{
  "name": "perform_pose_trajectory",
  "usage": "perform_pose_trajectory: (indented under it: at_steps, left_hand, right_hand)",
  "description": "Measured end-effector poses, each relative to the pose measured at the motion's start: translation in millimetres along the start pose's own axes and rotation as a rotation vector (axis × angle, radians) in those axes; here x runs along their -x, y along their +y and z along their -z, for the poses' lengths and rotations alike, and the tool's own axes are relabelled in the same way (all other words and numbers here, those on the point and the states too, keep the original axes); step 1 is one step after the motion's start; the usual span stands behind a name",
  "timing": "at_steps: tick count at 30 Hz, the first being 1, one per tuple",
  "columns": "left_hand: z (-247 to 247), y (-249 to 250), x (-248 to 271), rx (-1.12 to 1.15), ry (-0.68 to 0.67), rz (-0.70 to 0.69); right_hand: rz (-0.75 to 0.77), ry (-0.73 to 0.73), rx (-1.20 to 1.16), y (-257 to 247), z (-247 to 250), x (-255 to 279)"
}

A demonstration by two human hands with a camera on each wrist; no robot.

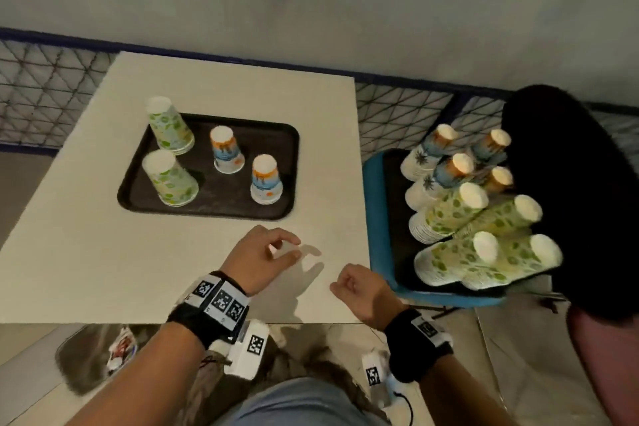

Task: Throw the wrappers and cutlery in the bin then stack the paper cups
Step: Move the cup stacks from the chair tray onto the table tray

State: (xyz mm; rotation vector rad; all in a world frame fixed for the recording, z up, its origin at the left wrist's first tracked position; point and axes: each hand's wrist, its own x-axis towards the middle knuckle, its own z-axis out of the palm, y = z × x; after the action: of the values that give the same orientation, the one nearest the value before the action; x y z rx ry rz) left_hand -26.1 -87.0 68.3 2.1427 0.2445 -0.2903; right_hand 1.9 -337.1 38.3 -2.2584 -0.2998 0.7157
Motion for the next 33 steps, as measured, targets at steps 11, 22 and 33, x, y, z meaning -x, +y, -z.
perform_pose_trajectory:
  at_steps: [11, 22, 33]
  left_hand:
    - [-144, 151, -70, -0.039, -0.300, -0.247]
    - [-230, 218, -105, -0.198, -0.378, -0.266]
    - [-226, 187, -110, -0.112, -0.210, -0.229]
  right_hand:
    - [-0.429, 0.242, -0.118, 160, 91, 62]
    - [-0.567, 0.369, -0.201, 193, 110, 29]
    - [-0.490, 0.318, -0.128, 198, 109, 2]
